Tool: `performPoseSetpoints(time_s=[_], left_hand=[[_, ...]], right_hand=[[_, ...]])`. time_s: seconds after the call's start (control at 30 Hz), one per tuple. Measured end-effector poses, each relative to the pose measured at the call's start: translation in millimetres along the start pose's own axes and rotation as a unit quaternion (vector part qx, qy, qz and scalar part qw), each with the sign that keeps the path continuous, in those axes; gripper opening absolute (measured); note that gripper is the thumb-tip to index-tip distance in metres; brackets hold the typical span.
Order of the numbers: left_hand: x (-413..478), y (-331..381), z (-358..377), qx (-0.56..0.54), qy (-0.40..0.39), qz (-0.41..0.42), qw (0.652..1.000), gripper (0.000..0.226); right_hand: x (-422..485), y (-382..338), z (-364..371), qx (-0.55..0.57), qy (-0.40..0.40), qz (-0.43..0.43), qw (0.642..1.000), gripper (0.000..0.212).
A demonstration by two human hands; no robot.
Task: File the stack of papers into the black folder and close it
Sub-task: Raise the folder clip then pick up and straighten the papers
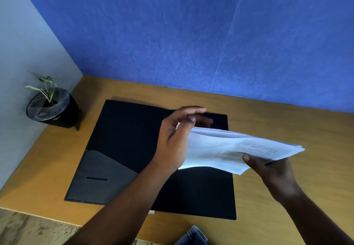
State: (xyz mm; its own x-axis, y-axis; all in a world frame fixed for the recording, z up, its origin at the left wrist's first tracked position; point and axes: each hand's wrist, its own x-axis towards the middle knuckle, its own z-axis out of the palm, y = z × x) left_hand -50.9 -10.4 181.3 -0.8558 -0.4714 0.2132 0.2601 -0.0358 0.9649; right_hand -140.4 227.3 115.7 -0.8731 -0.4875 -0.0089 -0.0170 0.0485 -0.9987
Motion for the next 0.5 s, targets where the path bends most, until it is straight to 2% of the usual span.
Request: performPoseSetpoints(time_s=[0.13,0.2,0.33,0.43,0.5], left_hand=[[-4,-7,-7,-0.001,-0.027,0.02,0.999,0.056],[-13,-16,-13,0.002,-0.034,-0.003,0.999,0.061],[-27,-31,-19,0.035,-0.073,-0.039,0.996,0.023],[-25,-32,-17,0.087,-0.057,-0.009,0.994,0.01],[-20,-32,-16,0.085,-0.043,0.01,0.995,0.012]], right_hand=[[-2,9,2,0.018,-0.019,0.023,0.999,0.034],[-5,15,4,0.018,-0.017,0.035,0.999,0.038],[-12,26,9,-0.01,0.001,0.057,0.998,0.038],[-13,22,15,-0.008,0.024,0.033,0.999,0.034],[-11,17,17,0.015,0.04,0.018,0.999,0.034]])
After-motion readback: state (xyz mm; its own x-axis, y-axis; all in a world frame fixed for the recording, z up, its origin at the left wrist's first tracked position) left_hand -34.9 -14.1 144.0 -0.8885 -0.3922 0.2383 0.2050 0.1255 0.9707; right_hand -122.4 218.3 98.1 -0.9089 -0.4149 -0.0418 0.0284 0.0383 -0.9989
